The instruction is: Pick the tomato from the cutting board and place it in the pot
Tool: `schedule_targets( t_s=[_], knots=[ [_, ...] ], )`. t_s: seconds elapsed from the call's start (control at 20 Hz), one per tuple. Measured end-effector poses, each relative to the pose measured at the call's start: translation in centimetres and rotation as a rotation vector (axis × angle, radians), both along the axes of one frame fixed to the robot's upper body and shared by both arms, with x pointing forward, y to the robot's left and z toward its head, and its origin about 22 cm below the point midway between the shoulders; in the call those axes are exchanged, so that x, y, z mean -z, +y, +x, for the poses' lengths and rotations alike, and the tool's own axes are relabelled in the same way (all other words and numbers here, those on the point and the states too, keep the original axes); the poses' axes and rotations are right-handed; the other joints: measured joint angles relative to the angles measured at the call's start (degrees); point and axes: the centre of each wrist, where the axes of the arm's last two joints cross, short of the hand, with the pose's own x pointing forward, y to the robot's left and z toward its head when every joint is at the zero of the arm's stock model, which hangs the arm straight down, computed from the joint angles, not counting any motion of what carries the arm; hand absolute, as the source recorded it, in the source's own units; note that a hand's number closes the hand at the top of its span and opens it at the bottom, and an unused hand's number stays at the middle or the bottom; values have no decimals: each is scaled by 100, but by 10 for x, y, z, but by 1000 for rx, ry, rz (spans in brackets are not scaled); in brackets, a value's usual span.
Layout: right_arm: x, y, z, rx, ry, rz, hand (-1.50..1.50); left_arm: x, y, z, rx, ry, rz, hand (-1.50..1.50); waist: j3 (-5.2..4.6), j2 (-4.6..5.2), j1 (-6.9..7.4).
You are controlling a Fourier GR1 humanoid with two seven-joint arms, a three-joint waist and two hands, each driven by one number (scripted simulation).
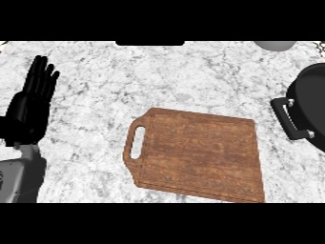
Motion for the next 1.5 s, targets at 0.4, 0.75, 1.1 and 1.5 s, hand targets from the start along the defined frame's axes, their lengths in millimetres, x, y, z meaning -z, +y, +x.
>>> schedule_targets(
  t_s=[0.4,0.75,1.1,1.5],
  knots=[
    [32,-38,-13,-11,-58,265,-150,1,1,4,-3,-2,1,0,6,11,-3],
    [47,-44,-9,-160,-136,318,-150,-3,6,6,8,1,2,0,6,11,27],
    [31,-42,-5,-207,-405,270,-150,-5,2,10,3,4,0,0,2,4,8],
    [17,-47,-37,-169,-700,256,-150,-3,1,2,-16,4,2,0,-1,-21,-48]
  ],
)
